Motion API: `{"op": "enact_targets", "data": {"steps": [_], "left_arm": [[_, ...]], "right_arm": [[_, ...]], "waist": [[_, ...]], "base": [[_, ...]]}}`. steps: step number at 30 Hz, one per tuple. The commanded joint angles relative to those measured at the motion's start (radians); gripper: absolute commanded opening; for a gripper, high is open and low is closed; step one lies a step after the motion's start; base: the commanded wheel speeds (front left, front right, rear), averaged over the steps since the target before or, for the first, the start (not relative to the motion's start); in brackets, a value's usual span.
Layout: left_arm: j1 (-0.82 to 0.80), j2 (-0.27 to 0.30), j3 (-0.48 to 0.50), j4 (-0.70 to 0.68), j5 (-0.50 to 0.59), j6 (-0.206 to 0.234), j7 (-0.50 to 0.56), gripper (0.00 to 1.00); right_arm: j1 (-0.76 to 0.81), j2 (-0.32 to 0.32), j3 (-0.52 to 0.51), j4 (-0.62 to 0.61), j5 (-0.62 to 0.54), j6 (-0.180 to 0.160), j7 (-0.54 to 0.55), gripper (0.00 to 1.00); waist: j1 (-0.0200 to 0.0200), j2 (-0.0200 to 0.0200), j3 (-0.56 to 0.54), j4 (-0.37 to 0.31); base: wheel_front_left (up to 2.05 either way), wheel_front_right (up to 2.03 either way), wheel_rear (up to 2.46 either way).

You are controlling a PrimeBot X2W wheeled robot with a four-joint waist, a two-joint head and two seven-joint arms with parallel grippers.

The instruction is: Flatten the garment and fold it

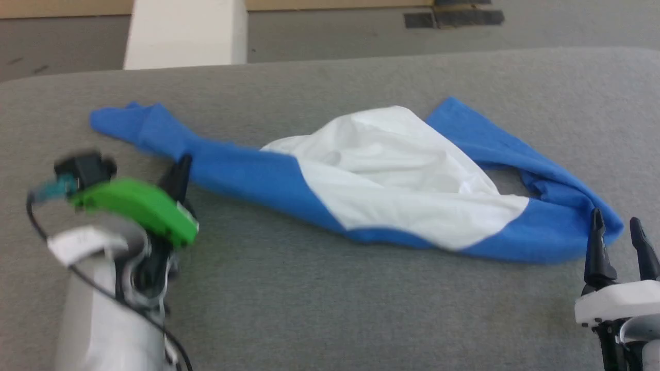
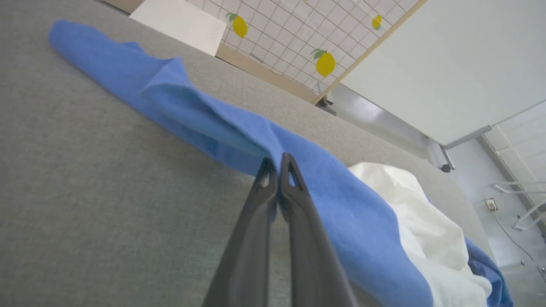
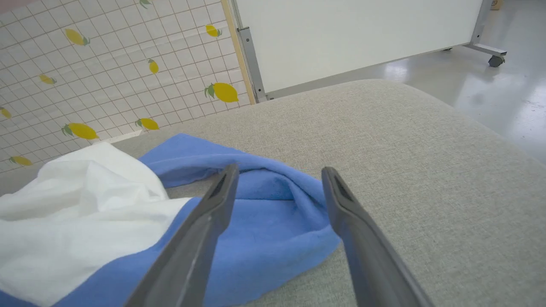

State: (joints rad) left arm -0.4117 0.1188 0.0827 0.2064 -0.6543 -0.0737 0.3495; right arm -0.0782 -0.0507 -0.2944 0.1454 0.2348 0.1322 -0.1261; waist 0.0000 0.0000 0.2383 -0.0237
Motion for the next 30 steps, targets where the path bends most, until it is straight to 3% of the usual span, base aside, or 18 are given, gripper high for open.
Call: {"op": "enact_targets", "data": {"steps": [1, 9, 10, 13, 16, 20, 24, 30], "left_arm": [[0.092, -0.015, 0.017, -0.039, -0.014, 0.025, -0.006, 0.0], [0.468, -0.057, 0.032, -0.14, -0.06, 0.154, 0.021, 0.02], [0.487, -0.059, 0.026, -0.145, -0.07, 0.159, 0.025, 1.0], [0.502, -0.063, 0.021, -0.185, -0.104, 0.16, 0.009, 1.0], [0.469, -0.043, 0.029, -0.248, -0.064, 0.147, -0.058, 1.0], [0.397, 0.016, 0.033, -0.319, 0.083, 0.085, -0.291, 1.0], [0.378, 0.096, -0.043, -0.293, 0.333, 0.042, -0.537, 1.0], [0.376, 0.069, -0.096, -0.196, 0.419, 0.06, -0.599, 1.0]], "right_arm": [[0.014, 0.0, 0.002, 0.002, -0.007, -0.002, 0.005, 1.0], [0.028, 0.0, 0.021, 0.009, 0.002, -0.002, 0.014, 1.0], [0.03, 0.0, 0.021, 0.01, 0.003, -0.002, 0.014, 1.0], [0.038, 0.0, 0.021, 0.012, 0.002, -0.002, 0.018, 1.0], [0.041, 0.0, 0.019, 0.01, 0.001, -0.002, 0.028, 1.0], [0.019, 0.0, 0.025, 0.007, -0.011, -0.002, 0.1, 1.0], [-0.071, 0.0, 0.072, -0.013, -0.072, -0.002, 0.267, 1.0], [-0.29, 0.0, 0.271, 0.015, -0.165, -0.002, 0.666, 1.0]], "waist": [[0.0, 0.0, -0.098, 0.109], [0.0, 0.0, -0.141, 0.171], [0.0, 0.0, -0.143, 0.174], [0.0, 0.0, -0.154, 0.189], [0.0, 0.0, -0.161, 0.2], [0.0, 0.0, -0.169, 0.205], [0.0, 0.0, -0.157, 0.2], [0.0, 0.0, -0.105, 0.19]], "base": [[0.0, 0.0, 0.0], [0.0, 0.0, 0.0], [0.0, 0.0, 0.0], [0.0, 0.0, 0.0], [0.0, 0.0, 0.0], [0.0, 0.0, 0.0], [0.0, 0.0, 0.0], [0.0, 0.0, 0.0]]}}
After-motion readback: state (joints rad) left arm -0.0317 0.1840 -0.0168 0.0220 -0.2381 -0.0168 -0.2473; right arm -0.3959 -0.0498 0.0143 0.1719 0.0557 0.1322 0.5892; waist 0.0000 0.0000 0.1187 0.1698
